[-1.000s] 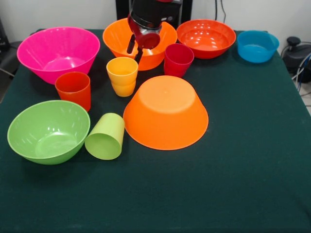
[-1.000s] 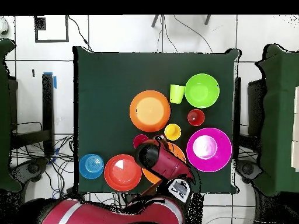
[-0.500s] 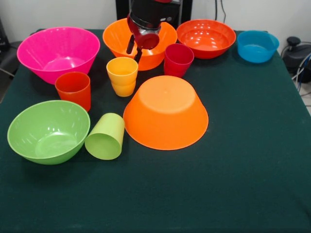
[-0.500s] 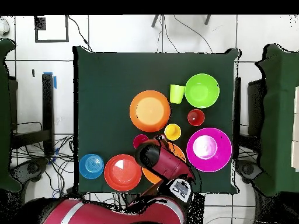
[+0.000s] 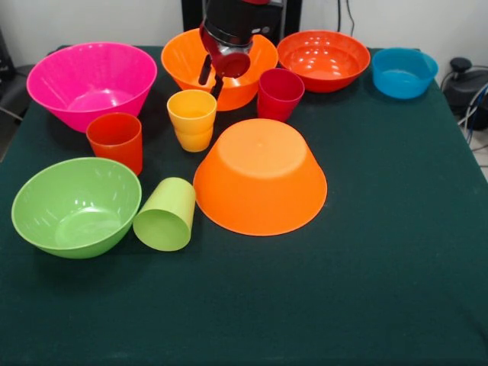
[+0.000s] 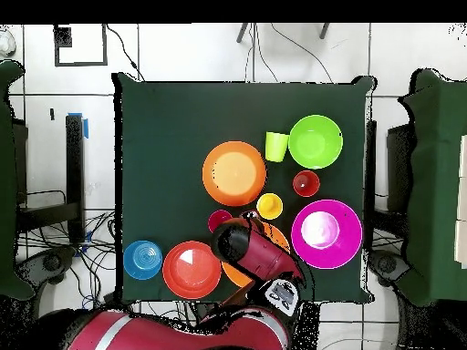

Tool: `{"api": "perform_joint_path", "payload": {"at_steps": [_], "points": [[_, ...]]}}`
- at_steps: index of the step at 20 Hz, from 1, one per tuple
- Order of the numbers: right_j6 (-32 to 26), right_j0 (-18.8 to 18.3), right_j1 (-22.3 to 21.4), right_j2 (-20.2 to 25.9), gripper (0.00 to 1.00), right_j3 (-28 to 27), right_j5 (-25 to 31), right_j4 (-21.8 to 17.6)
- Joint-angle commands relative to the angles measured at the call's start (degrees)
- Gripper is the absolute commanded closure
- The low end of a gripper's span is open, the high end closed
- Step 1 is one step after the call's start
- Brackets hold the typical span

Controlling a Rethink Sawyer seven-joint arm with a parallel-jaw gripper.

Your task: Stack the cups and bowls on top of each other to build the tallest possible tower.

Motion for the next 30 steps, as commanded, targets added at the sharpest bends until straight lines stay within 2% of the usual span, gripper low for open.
{"api": "perform_joint_path", "payload": {"at_steps": [1,13,30], "points": [[4.3,-0.7,0.2,7.1,0.0,-3.3,-0.3,-2.4],[3.4,-1.3,2.0,7.4,0.0,-4.5,-1.5,-3.1],[4.2,-4.1,4.0,10.4,0.0,-4.9,-6.1,-5.7]]}}
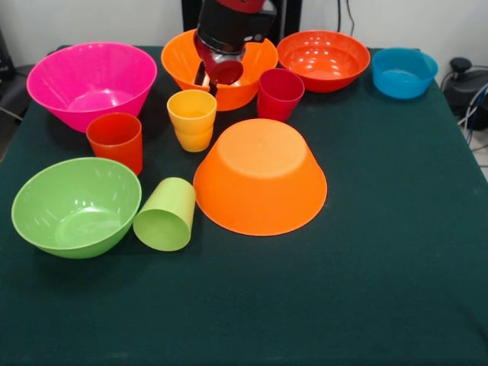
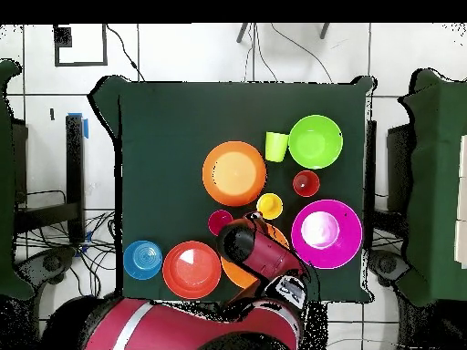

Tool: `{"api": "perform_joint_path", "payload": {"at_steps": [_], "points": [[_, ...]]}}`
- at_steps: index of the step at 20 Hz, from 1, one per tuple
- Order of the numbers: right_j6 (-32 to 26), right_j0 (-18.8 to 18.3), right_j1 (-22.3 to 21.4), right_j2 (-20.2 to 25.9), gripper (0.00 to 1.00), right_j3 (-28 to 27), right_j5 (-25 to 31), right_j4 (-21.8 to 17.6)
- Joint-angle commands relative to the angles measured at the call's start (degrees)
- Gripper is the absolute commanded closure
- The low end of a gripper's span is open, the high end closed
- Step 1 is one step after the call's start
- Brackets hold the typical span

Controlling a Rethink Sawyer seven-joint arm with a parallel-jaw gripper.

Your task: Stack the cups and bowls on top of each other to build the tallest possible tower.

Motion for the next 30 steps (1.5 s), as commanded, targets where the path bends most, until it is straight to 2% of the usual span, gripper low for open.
{"api": "perform_joint_path", "payload": {"at_steps": [1,10,13,14,20,30], "points": [[4.2,-1.6,2.5,9.2,0.0,-4.5,-4.5,-3.7],[4.4,-2.2,3.5,9.7,0.0,-4.9,-5.4,-4.4],[1.4,-0.3,4.2,7.0,0.0,-6.5,-4.8,-6.1],[0.9,-0.3,4.3,6.7,1.0,-6.9,-4.6,-7.1],[1.0,-2.6,3.3,9.0,1.0,-6.7,-3.3,-9.1],[2.2,-2.9,2.6,9.4,1.0,-6.4,-2.5,-10.3]]}}
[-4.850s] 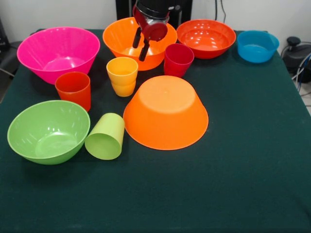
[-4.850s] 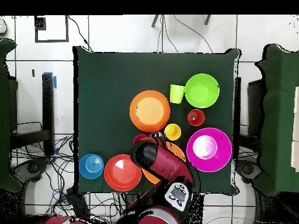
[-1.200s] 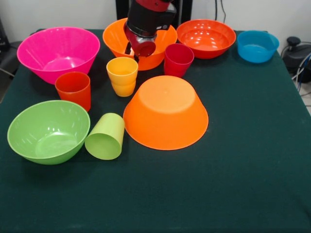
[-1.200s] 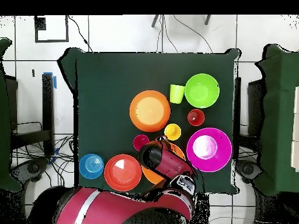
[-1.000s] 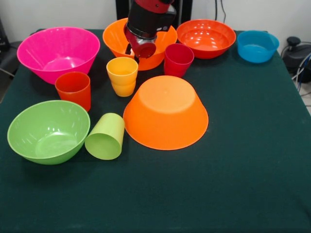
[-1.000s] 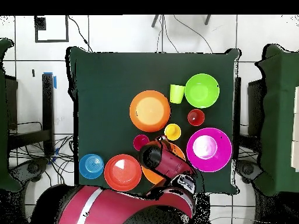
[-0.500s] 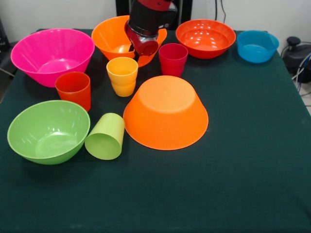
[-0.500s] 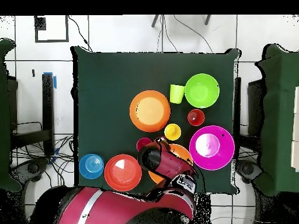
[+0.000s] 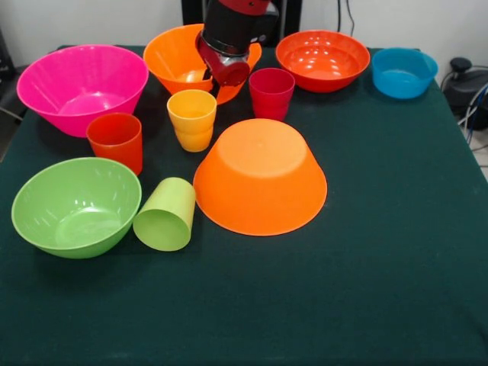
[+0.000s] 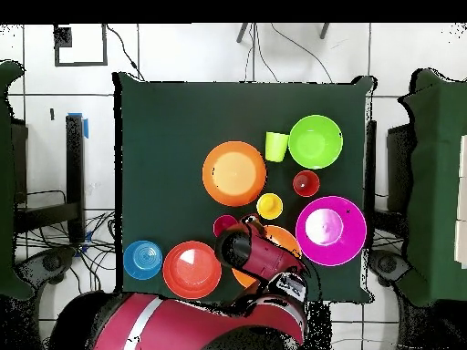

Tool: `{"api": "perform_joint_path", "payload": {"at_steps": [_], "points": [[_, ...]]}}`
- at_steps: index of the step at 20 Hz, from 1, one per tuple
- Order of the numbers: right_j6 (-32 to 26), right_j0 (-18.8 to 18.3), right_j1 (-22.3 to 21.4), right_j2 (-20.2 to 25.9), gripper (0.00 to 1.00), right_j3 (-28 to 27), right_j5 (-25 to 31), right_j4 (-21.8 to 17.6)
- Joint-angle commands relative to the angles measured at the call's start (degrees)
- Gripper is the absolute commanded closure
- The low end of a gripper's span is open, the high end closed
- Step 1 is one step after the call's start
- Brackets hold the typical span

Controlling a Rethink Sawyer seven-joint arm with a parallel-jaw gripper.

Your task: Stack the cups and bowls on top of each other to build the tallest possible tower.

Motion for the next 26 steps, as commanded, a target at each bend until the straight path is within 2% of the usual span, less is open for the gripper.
{"api": "perform_joint_path", "payload": {"at_steps": [1,12,26], "points": [[2.2,-1.7,2.0,8.1,1.0,-6.1,-0.1,-2.8],[3.2,-0.2,2.1,6.9,1.0,-5.9,-0.9,-2.4],[4.3,4.0,-1.9,3.7,1.0,-3.3,2.6,-1.0]]}}
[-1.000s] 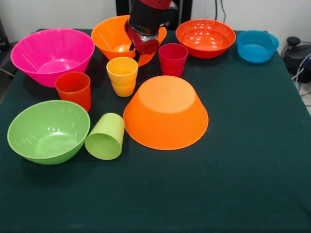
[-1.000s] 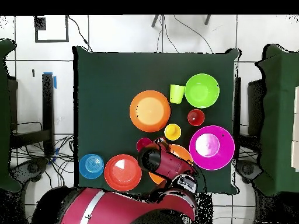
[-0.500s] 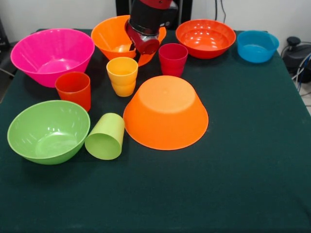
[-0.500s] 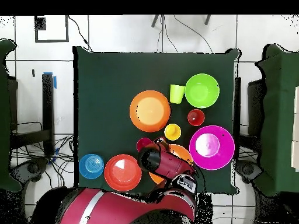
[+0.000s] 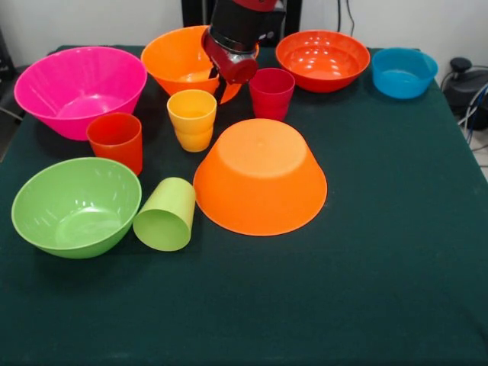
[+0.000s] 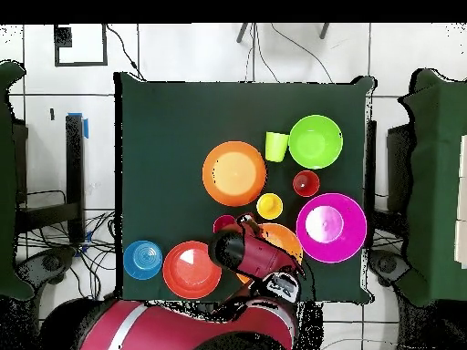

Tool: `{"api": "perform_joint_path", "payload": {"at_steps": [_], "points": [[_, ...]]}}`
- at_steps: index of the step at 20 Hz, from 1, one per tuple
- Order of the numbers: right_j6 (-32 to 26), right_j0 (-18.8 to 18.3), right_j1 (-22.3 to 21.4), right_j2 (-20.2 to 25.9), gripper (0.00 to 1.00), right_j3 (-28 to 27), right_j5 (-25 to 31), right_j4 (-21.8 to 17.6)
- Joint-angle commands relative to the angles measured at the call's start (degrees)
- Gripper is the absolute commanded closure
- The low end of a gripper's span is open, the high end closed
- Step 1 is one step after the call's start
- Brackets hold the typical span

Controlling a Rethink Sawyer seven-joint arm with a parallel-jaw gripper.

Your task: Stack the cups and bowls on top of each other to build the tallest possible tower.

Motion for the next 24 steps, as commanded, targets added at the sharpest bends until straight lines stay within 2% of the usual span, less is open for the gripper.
{"api": "perform_joint_path", "payload": {"at_steps": [1,14,20,24], "points": [[4.1,2.1,-1.7,4.0,1.0,-3.1,3.4,-0.6],[4.2,3.6,-4.0,2.9,1.0,-2.2,6.0,-0.3],[3.8,3.4,-4.7,2.8,1.0,-2.1,6.6,-0.6],[2.8,2.8,-6.6,2.9,1.0,-1.7,8.8,-1.2]]}}
